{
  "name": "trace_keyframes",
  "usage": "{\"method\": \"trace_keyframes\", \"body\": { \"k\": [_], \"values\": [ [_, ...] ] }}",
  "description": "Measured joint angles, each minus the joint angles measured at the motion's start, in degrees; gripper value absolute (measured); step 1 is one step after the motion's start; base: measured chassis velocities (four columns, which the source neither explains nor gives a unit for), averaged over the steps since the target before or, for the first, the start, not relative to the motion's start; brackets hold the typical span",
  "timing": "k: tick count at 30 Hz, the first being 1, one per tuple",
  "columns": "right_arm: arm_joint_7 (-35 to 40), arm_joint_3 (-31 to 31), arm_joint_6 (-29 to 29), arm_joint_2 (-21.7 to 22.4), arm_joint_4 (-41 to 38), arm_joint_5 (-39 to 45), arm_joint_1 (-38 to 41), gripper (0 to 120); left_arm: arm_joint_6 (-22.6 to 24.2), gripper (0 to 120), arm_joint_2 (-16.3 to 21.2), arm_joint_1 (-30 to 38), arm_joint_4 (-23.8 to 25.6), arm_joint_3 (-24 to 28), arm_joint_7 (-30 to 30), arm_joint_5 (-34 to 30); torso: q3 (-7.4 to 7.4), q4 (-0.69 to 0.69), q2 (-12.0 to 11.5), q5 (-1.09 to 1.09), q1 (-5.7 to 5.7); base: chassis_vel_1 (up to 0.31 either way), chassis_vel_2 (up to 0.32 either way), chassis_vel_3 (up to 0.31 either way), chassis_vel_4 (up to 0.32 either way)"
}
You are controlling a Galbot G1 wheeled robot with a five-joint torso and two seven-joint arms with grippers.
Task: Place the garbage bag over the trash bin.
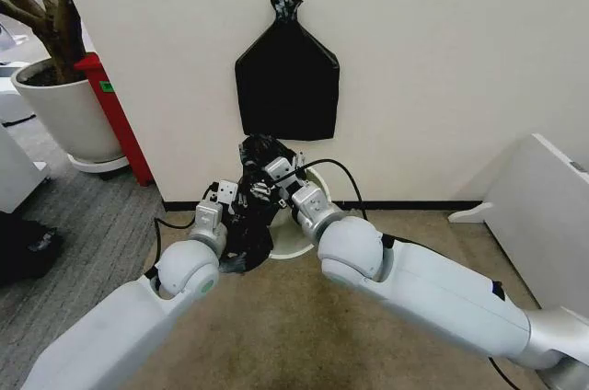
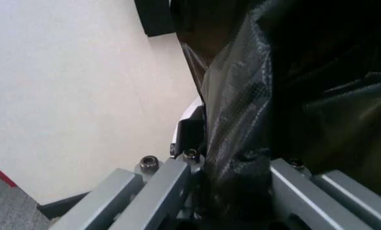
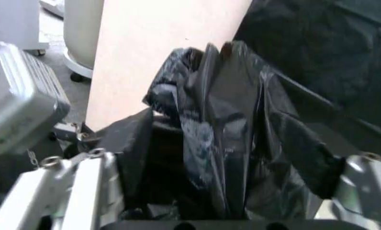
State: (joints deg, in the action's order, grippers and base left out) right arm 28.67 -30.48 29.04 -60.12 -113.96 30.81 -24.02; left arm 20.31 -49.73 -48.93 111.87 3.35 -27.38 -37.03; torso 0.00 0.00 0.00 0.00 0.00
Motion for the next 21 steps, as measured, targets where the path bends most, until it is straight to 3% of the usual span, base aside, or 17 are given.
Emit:
{"method": "trace_keyframes", "body": {
  "k": [4,5,14,17,21],
  "values": [
    [-0.03,-0.05,-1.55,-0.22,0.82,-0.8,-0.49,50,-0.16,1,-0.12,-0.09,0.0,-0.03,0.5,0.23,0.0,0.0,0.0,0.0,0.0,0.0,0.0,0.0,0.0],
    [0.11,0.25,-1.91,-0.42,1.14,-0.76,-0.5,41,-0.22,1,-0.18,-0.16,-0.02,-0.04,0.64,0.37,0.0,0.0,0.0,0.0,0.0,0.0,0.0,0.0,0.0],
    [1.6,1.81,-2.72,-0.93,2.07,0.02,-0.59,17,-0.71,1,-0.34,-0.33,-0.63,-0.28,1.61,1.05,0.0,0.0,0.0,0.0,0.0,0.0,0.0,0.0,0.0],
    [1.83,2.22,-3.11,-0.94,2.69,0.06,-0.72,3,-0.99,1,-0.65,-0.33,-0.99,-0.3,1.93,1.36,0.0,0.0,0.0,0.0,0.0,0.0,0.0,0.0,0.0],
    [2.23,2.83,-3.28,-1.08,3.34,0.29,-0.75,0,-1.27,1,-0.9,-0.32,-1.3,-0.3,2.31,2.01,0.0,0.0,0.0,0.0,0.0,0.0,0.0,0.0,0.0]
  ]
}}
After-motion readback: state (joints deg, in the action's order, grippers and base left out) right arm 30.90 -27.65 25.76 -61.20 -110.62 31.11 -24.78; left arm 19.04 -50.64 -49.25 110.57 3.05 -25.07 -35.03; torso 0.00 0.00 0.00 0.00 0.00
